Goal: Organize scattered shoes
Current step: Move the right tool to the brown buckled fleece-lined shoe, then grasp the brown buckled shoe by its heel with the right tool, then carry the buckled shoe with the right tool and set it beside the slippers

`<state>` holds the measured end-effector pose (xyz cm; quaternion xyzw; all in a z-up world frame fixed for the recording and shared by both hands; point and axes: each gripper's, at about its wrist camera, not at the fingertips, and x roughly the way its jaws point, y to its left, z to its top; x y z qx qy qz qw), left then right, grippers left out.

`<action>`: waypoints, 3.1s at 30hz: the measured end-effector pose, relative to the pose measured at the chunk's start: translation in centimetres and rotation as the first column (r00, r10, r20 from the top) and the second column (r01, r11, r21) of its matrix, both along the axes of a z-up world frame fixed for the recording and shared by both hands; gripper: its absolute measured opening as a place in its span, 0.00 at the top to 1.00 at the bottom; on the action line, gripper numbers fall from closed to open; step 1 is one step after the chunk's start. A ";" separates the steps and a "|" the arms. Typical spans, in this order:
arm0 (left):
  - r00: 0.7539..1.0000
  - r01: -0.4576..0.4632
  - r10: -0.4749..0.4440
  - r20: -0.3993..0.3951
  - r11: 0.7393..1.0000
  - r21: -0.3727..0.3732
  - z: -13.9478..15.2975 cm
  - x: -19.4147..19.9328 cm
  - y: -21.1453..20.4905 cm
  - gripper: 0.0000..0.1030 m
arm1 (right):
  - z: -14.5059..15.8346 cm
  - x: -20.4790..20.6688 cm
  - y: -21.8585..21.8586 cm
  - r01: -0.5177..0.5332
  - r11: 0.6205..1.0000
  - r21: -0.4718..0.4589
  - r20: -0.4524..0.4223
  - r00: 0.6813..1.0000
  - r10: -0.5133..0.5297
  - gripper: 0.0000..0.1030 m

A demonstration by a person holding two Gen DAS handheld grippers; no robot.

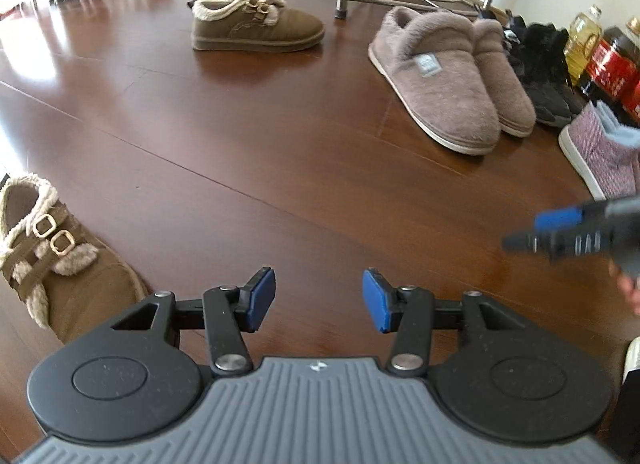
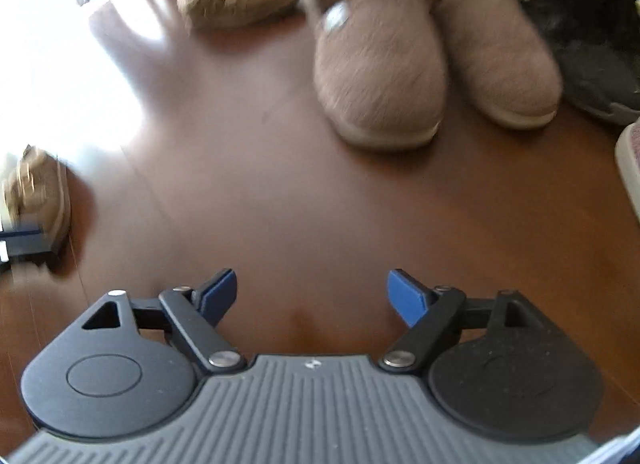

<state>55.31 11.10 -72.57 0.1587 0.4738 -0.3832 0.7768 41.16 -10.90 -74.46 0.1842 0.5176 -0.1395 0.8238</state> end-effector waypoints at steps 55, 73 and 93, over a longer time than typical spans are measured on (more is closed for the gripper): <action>0.850 -0.521 0.500 0.168 0.844 0.126 0.2 3.1 17.8 0.47 | -4.2 21.9 26.2 -0.746 0.618 -0.247 0.080 0.620 0.781 0.30; 0.989 -0.144 0.142 0.037 0.987 0.070 -0.1 -3.8 6.6 0.47 | 4.8 6.9 11.2 -0.885 0.464 0.036 -0.121 0.457 0.881 0.09; 0.983 -0.181 0.179 0.029 0.980 0.086 0.7 -6.8 7.4 0.47 | -2.3 10.9 19.0 -0.756 -0.473 0.453 -0.129 -0.580 0.804 0.60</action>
